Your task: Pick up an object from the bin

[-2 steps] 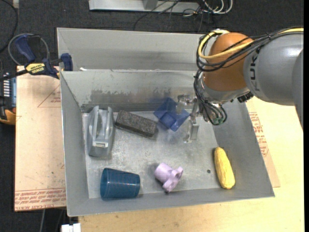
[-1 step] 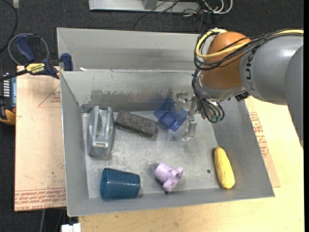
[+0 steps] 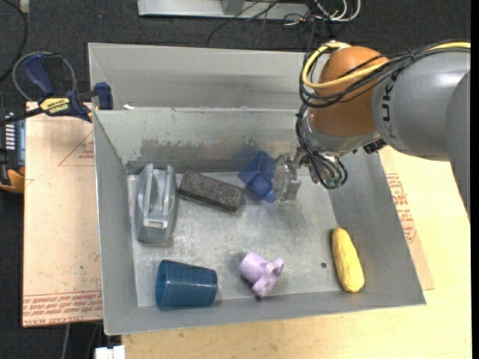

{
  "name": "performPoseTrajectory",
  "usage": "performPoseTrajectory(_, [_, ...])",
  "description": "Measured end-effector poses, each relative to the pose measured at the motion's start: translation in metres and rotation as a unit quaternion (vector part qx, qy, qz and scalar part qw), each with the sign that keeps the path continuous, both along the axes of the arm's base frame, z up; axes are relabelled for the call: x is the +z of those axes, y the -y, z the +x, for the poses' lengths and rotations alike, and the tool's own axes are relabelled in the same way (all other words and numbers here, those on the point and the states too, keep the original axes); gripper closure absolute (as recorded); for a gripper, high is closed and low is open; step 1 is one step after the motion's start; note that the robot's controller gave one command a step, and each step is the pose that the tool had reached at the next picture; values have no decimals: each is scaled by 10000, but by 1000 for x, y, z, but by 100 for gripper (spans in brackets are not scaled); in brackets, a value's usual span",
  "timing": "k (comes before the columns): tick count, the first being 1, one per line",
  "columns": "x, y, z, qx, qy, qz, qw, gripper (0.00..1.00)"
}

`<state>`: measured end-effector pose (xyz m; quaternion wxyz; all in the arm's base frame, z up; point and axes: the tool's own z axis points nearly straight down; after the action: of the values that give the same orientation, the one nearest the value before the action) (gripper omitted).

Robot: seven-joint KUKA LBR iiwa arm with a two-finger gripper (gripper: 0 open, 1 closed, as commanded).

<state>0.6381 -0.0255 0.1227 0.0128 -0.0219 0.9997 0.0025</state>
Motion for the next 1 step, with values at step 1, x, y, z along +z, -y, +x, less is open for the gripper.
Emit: performPoseTrajectory(1, [0, 0, 0, 0, 0, 0, 10000, 100])
